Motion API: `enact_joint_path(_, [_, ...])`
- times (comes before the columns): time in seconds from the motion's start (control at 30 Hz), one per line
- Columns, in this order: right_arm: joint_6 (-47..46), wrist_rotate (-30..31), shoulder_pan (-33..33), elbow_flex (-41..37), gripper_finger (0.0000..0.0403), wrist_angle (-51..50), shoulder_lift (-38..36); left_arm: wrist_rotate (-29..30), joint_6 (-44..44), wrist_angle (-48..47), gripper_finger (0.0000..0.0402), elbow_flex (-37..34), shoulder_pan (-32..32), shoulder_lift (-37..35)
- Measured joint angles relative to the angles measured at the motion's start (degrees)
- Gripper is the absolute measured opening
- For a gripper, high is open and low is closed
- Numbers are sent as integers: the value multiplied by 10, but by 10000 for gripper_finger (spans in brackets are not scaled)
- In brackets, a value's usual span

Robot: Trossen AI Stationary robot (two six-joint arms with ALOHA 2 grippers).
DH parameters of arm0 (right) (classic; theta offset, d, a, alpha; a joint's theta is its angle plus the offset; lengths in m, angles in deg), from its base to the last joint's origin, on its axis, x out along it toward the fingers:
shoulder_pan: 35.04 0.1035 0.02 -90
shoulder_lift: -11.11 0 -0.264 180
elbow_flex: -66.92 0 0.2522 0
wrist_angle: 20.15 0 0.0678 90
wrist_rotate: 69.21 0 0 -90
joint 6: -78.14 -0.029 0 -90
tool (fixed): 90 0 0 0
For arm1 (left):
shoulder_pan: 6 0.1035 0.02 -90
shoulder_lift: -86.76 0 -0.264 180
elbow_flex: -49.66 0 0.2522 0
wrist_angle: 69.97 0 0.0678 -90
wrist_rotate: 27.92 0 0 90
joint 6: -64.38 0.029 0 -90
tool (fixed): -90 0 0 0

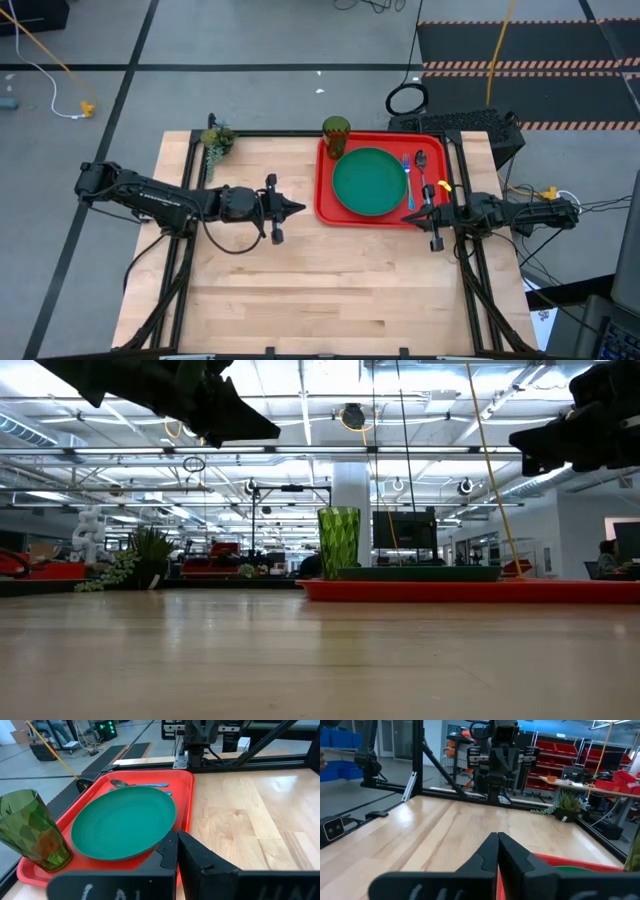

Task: Pick and place plate/cup/fork/spoon on tray
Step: Return to Home Position

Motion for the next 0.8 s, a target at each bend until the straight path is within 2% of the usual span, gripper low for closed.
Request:
enact_joint_path(0.23, [-1, 4, 0, 0, 0, -2, 0, 0, -2, 14, 19, 0, 0, 0])
enact_joint_path(0.5, [-25, 7, 0, -11, 0, 13, 0, -5, -2, 20, 4, 0, 0, 0])
enact_joint_path(0.8, [-12, 10, 0, -13, 0, 26, 6, -5, -3, 40, 16, 0, -5, 0])
